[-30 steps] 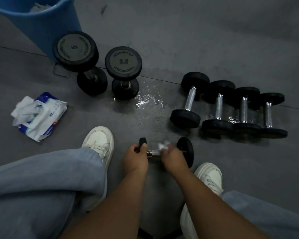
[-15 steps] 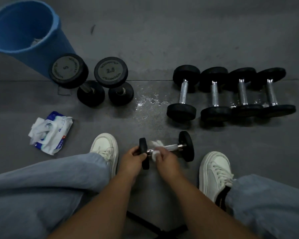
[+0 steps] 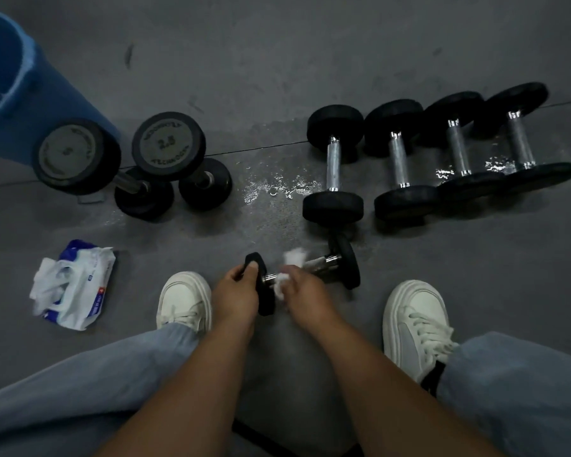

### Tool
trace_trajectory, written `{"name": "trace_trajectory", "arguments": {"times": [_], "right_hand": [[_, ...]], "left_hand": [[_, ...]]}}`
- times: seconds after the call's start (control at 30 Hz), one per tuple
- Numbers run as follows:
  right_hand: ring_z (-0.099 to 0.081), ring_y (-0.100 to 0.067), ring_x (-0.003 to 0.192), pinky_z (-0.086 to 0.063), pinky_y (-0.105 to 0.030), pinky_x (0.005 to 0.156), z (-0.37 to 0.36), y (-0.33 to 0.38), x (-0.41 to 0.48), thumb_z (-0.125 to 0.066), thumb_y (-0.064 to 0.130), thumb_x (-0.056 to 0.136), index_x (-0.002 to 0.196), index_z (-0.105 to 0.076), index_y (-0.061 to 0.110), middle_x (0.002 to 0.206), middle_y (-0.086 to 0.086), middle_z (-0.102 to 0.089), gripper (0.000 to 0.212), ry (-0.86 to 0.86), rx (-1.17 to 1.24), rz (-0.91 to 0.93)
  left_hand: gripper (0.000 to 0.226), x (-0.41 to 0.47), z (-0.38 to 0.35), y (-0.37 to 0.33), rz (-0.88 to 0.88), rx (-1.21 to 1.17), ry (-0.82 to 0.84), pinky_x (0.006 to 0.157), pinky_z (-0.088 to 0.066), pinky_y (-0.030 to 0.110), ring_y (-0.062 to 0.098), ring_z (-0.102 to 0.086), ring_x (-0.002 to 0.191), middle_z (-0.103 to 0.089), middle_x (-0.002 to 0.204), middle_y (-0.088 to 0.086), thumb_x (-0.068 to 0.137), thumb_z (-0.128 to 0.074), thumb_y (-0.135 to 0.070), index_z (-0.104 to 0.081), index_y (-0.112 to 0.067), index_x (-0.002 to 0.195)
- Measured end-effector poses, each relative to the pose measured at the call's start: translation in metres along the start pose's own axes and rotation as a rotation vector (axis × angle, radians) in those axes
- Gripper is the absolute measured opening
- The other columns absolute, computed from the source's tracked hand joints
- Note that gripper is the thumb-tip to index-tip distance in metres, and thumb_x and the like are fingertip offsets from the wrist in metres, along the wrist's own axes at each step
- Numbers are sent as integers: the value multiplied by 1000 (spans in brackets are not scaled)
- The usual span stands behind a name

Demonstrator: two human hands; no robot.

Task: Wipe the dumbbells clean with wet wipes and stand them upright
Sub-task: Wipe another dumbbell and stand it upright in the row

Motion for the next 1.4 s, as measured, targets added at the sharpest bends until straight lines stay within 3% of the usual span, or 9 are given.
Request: {"name": "trace_trajectory", "arguments": {"times": [0.13,0.3,0.5,0.63,0.77,0.9,1.03,1.23,1.4], "right_hand": [[-61,-8,86,-39,-19,71,31,-4,23,-42,8,97,124,-54,9,102,-11,-63,30,-258,71,-101],[-58,-17,97,-42,-24,88,-20,19,22,-43,6,93,119,-56,6,115,-16,-64,29,136,-58,-5],[-57,-33,113,-42,-32,92,21,-16,10,-44,19,98,143,-40,21,126,-18,-58,45,-199,-66,-280],[-62,-19,88,-46,-24,78,-12,7,12,-47,17,97,102,-70,11,96,-4,-67,25,-27,122,-25],[-56,-30,96,-38,-23,80,36,3,14,-45,20,97,107,-67,7,112,-17,-54,27,-378,-164,-41],[-50,-28,122,-35,-21,95,6,10,14,-43,12,97,131,-53,7,132,-17,-54,36,-101,-323,17],[-64,-29,96,-35,-20,65,24,16,15,-48,11,94,109,-49,7,102,-15,-67,15,-333,-75,-62],[-62,-24,79,-43,-22,66,8,5,29,-52,20,90,90,-55,15,82,-3,-63,6,-99,-141,-109],[-62,-27,87,-35,-24,66,39,-4,24,-55,20,90,95,-62,10,95,-13,-67,13,-393,-98,-137]], "left_hand": [[23,-10,-8,-5,-102,48,57,76,-38,23,14,-59,89,-68,103,1,99,-56,-25,-65,-20,119],[23,-8,-7,-8,-149,86,78,70,-36,21,14,-61,90,-66,99,-3,99,-55,-23,-65,-20,120],[25,0,-8,-9,-95,58,101,80,-45,28,19,-64,94,-71,104,4,98,-57,-28,-67,-17,118],[19,0,-8,-11,-109,56,116,74,-42,25,16,-64,89,-71,101,3,98,-57,-27,-67,-19,112],[15,1,-7,-11,-111,-13,127,71,-44,22,8,-63,86,-70,103,0,97,-60,-25,-64,-26,111],[23,1,-7,-8,-102,-49,130,67,-45,16,7,-64,87,-70,102,-2,97,-61,-24,-66,-21,119],[24,3,-7,-7,-109,-42,128,68,-45,16,6,-64,87,-69,98,-6,97,-61,-25,-66,-21,119],[27,4,-7,-9,-106,-19,123,73,-45,21,9,-65,90,-71,104,-2,96,-61,-27,-66,-21,122],[14,5,-7,-9,-99,-41,124,77,-46,25,11,-65,91,-69,95,-9,96,-62,-27,-65,-30,110]]}}
Point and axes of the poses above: each hand's wrist, its own x-axis towards the middle knuckle, its own z-axis out of the back of the hand, y = z × x, the point moved 8 cm from there along x, towards the middle knuckle
